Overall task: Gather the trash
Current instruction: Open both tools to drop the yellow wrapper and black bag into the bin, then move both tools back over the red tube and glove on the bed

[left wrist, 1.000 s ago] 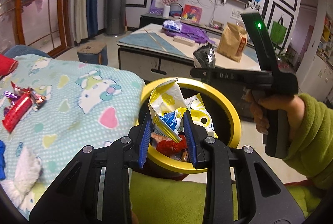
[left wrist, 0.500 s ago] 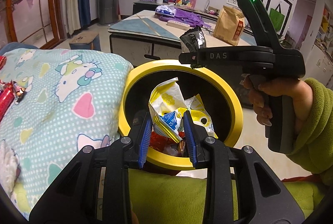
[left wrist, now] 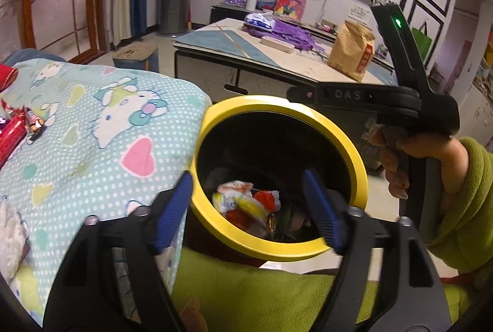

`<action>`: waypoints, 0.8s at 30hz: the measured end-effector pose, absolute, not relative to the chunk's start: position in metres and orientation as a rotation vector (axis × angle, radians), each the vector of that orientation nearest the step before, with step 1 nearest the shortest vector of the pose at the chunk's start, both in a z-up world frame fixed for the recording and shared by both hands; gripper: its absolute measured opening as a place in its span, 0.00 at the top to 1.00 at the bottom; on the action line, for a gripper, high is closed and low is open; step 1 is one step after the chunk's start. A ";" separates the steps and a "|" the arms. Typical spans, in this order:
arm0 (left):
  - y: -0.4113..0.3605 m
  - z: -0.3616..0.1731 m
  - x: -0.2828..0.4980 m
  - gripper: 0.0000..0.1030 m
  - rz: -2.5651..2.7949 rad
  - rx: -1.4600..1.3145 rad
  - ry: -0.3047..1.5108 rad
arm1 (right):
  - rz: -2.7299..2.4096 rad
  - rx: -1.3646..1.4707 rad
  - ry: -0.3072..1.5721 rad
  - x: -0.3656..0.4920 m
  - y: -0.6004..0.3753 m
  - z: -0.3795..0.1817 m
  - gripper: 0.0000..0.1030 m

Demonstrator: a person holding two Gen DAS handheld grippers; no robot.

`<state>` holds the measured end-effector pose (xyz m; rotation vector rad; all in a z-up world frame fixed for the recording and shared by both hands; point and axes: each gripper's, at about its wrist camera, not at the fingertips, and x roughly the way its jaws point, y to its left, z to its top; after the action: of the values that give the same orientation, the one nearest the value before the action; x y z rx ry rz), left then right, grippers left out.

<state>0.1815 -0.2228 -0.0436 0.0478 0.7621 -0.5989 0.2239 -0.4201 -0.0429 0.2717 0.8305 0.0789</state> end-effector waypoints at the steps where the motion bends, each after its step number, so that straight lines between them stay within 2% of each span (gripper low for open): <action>1: -0.221 -0.043 0.181 0.34 -0.595 0.041 0.760 | 0.077 0.270 0.828 0.224 -0.420 -0.042 0.52; 2: -0.216 -0.040 0.182 0.34 -0.586 0.030 0.756 | 0.076 0.266 0.824 0.223 -0.419 -0.041 0.52; 3: -0.214 -0.038 0.181 0.27 -0.578 0.024 0.751 | 0.075 0.265 0.819 0.222 -0.419 -0.040 0.51; 5: -0.207 -0.034 0.180 0.21 -0.563 0.008 0.735 | 0.076 0.264 0.809 0.222 -0.417 -0.037 0.49; 12: -0.186 -0.009 0.177 0.14 -0.507 -0.038 0.666 | 0.095 0.232 0.756 0.216 -0.406 -0.024 0.42; 24: -0.158 0.017 0.172 0.13 -0.425 -0.105 0.584 | 0.158 0.191 0.687 0.205 -0.382 -0.001 0.35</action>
<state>0.1715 -0.1580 0.0173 -0.1047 0.5838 -0.4251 0.2049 -0.3824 -0.0014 0.1906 0.6865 0.1584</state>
